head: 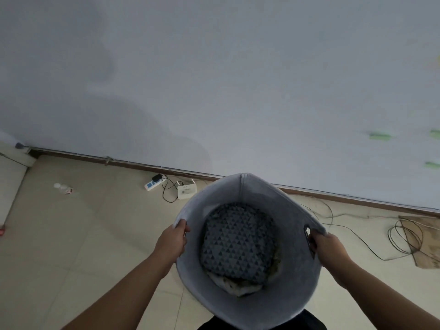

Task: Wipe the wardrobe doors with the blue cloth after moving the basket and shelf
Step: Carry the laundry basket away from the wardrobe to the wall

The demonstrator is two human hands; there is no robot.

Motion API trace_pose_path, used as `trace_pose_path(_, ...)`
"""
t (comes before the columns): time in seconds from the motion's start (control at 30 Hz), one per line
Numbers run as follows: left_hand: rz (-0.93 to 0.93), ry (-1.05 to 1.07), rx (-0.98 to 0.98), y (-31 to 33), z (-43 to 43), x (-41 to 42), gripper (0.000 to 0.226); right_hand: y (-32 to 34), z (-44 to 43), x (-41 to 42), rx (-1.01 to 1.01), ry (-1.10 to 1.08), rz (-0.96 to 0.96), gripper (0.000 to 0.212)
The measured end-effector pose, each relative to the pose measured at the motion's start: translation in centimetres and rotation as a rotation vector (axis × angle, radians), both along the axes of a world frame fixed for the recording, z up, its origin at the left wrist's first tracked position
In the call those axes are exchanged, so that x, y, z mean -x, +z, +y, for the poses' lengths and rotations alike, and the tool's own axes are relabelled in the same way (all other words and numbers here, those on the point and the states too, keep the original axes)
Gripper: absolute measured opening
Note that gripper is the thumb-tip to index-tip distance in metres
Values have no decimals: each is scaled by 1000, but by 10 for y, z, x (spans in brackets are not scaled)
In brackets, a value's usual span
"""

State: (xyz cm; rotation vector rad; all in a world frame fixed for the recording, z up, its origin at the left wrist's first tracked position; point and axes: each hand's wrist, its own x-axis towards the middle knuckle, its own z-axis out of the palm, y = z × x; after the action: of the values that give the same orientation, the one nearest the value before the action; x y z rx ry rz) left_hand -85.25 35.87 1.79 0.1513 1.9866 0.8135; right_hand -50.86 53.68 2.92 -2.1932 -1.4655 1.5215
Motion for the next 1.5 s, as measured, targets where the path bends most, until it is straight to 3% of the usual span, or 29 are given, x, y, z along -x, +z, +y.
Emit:
trace_pose_path(0.2,41,130,53,-26,66,56,41,-42,100,66,38,103,39,37)
trace_pose_path(0.57,-31,164,126,-105,158,138,41,-105,209,181,110,139,-19,32)
trace_pose_path(1.13,-106,92,273,-358,209,210,45,-363,246,248,237,145,-109,15)
trace_pose_path(1.33,-181,153,312,-391,223,202,49,-395,237,264,225,249,-163,14)
trace_pose_path(1.5,-103,-68,322,-384,198,209,43,-392,230,264,224,291,-148,20)
